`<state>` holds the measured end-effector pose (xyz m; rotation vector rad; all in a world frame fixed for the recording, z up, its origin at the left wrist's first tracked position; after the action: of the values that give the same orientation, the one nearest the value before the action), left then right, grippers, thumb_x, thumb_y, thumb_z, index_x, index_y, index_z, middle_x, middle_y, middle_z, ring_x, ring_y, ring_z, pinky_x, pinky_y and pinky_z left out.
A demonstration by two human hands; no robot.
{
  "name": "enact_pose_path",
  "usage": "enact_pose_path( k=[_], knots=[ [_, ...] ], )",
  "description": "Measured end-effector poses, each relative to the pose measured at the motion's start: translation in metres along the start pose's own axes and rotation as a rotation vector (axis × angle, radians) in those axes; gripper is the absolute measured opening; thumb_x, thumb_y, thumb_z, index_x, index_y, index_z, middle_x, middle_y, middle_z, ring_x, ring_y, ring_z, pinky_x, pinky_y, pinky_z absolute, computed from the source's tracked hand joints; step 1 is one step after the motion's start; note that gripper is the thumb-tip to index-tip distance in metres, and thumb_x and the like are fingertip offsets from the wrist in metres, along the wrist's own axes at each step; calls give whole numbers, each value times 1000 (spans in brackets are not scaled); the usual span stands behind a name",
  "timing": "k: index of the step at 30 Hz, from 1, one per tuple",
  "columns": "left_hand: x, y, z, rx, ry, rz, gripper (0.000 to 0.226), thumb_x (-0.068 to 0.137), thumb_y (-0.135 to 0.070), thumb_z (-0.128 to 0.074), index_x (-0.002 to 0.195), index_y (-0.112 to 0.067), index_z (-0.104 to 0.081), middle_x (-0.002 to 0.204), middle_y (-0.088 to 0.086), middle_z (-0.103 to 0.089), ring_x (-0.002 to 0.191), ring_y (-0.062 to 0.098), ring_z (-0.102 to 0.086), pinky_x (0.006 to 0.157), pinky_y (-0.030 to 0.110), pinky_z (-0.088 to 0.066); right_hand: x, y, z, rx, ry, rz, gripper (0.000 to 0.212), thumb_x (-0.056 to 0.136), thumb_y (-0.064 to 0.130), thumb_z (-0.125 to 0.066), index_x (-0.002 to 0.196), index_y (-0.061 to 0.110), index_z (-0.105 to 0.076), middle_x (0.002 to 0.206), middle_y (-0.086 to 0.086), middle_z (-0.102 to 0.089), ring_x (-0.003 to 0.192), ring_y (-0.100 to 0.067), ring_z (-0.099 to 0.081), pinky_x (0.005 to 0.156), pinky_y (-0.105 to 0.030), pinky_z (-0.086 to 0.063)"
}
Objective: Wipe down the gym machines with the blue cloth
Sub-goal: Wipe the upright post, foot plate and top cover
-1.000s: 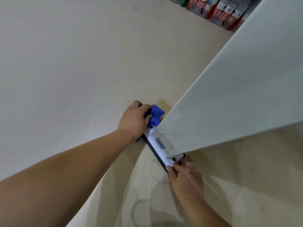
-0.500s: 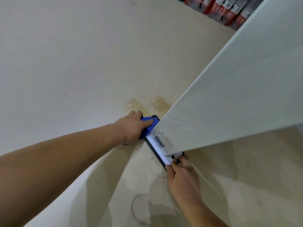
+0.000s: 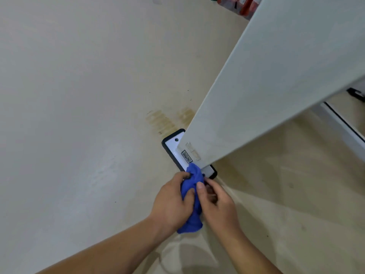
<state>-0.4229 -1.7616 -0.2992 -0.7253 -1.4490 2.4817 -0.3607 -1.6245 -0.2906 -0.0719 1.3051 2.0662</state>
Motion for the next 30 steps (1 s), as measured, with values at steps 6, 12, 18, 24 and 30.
enact_pose_path(
  k=[6,12,18,24,30],
  knots=[
    [2,0,5,-137,181,52,24,92,-22,-62,100,-44,-68,97,-15,-75,86,2,-70,88,28,-56,4,-14,11,262,-169,-333,9,94,26,-71,98,27,-63,91,-5,-76,87,-27,-75,87,-50,-61],
    [59,15,32,526,20,-265,32,94,-18,-50,123,-15,-62,136,1,-55,128,24,-48,98,36,-50,47,16,33,107,-342,-144,23,95,23,-64,117,24,-56,92,7,-66,90,-22,-67,88,-36,-53],
    [67,26,34,820,48,-379,52,80,-12,-59,131,-4,-62,135,9,-59,127,33,-55,105,38,-48,66,3,-1,-268,-141,-45,16,97,23,-60,111,17,-62,112,0,-57,102,-26,-63,83,-31,-46],
    [64,33,33,902,56,-419,69,59,-9,-74,126,0,-69,131,13,-67,125,36,-63,97,42,-55,26,-8,-19,-527,-132,193,30,93,36,-56,104,9,-64,122,-5,-58,98,-27,-64,77,-28,-46],
    [69,40,37,906,90,-423,71,63,-11,-75,133,-4,-65,139,13,-63,132,34,-58,101,43,-54,90,2,14,-449,-245,-110,14,98,15,-57,108,7,-59,113,-5,-55,88,-24,-54,77,-28,-38]
  ],
)
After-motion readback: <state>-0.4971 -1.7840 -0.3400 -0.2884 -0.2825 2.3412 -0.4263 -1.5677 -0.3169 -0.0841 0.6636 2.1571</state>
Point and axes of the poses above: each hand's wrist, its own x-axis towards the middle knuckle, its own z-axis out of the back of the hand, y = z × x, the point moved 2 cm from there along x, towards the middle knuckle
